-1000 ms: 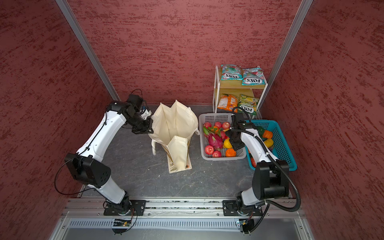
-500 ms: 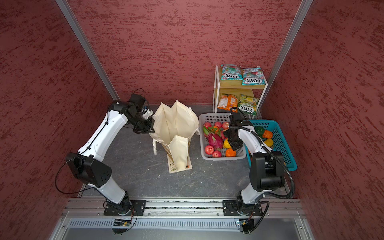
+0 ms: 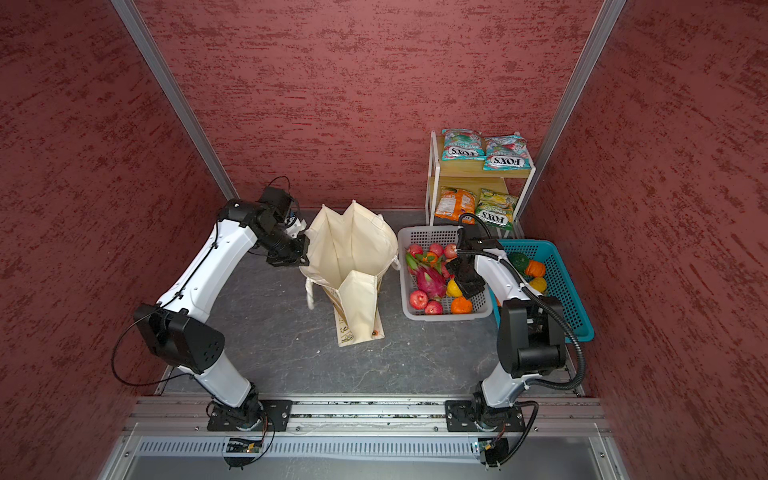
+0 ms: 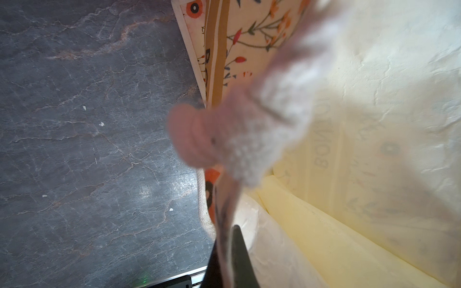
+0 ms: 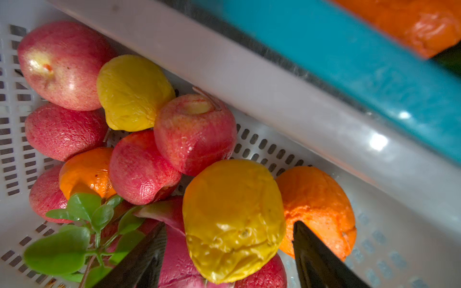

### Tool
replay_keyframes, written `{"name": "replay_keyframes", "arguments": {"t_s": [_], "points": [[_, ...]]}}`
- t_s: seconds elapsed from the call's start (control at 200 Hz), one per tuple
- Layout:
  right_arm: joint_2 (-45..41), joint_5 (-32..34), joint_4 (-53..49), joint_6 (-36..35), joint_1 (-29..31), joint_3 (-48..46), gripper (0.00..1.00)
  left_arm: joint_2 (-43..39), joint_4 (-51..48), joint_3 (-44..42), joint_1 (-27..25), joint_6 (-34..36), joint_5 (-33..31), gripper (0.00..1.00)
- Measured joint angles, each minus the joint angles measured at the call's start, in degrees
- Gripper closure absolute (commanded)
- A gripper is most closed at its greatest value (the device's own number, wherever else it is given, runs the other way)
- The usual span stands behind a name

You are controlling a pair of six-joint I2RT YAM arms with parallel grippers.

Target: Place the food into the grocery bag and tie it

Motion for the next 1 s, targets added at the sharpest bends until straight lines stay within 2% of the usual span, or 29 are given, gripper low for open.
{"name": "replay_keyframes", "arguments": {"t_s": [0.205,0.852,1.002], "points": [[-0.02,0.13,1.11,0.46,0.00,-1.60,0.19,0.00,0.00,0.00,0.00,0.00,-0.20,1.00],[-0.22,0.42,3.61,1.38,0.00,-3.23,0.44,0.24,0.00,0.00,-0.31,0.13,-0.83,1.00],[-1.90,0.76,2.34,0.24,0.00,-2.64,0.44,0.24,0.00,0.00,-0.31,0.20,-0.83,1.00]]}}
